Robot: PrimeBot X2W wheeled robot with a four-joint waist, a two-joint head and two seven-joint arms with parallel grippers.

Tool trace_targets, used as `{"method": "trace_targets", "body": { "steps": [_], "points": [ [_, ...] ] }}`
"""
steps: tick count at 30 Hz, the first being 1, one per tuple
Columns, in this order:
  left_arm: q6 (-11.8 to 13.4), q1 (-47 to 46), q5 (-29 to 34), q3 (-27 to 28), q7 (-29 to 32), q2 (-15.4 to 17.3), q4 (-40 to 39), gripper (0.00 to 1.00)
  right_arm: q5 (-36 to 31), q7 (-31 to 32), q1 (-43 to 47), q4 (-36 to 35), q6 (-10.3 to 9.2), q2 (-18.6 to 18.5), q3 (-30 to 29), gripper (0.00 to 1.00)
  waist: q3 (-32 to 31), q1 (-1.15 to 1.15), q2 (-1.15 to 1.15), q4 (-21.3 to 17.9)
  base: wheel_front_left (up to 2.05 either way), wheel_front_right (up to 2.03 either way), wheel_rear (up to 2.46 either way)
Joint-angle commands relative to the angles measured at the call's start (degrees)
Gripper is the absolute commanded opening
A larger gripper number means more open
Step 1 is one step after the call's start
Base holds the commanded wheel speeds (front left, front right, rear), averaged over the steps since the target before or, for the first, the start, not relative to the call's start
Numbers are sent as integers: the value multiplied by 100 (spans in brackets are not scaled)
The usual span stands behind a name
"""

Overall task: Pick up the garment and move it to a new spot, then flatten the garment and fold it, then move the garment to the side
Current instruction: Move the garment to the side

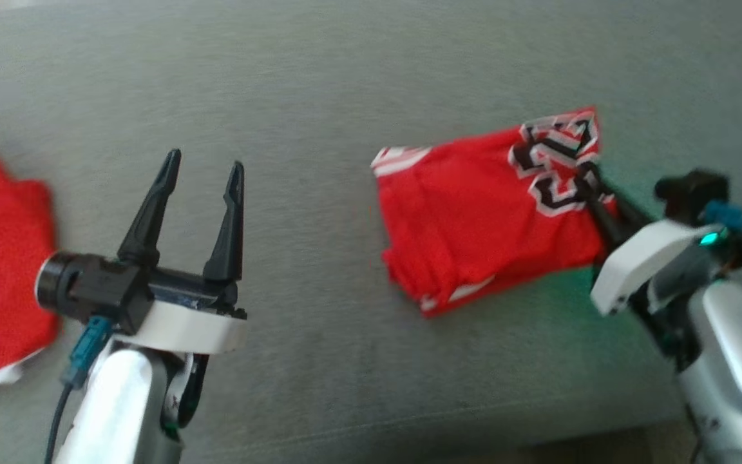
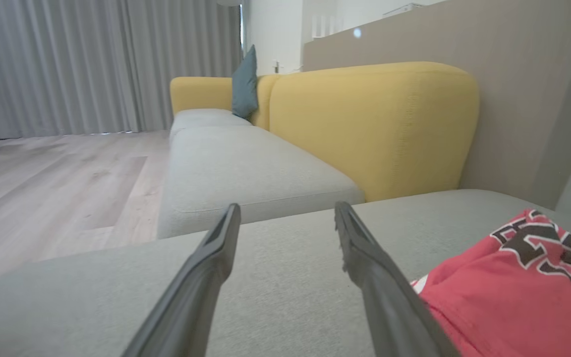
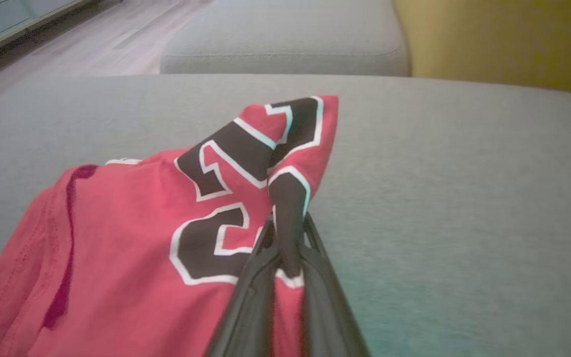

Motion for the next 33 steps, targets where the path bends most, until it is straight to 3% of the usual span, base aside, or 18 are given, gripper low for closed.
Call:
{"method": "trace_targets", "body": {
  "steps": [1, 8, 15, 26, 33],
  "points": [
    [-37, -328, 95, 168, -29, 136, -258, 100, 3, -50, -287, -234, -4, -206, 5, 0, 312, 0, 0, -532, 0, 0, 0],
    [-190, -546, 225, 40, -18, 313, -431, 100, -68, -2, -762, -488, -4, -672, -358, 0, 682, 0, 0, -1068, 0, 0, 0],
    [-270, -708, 301, -81, 48, 412, -610, 100, -115, 288, -986, -929, -4, -1120, -945, 0, 928, 0, 0, -1350, 0, 0, 0],
    [-346, -972, 309, -154, 96, 512, -686, 100, -196, 591, -1184, -1088, -4, -1207, -1553, 0, 1339, 0, 0, -1373, 0, 0, 0],
    [-370, -1130, 259, -126, 101, 578, -697, 100, -981, 542, -1382, -813, -4, -1171, -1927, 0, 1696, 0, 0, -1261, 0, 0, 0]
  ]
}}
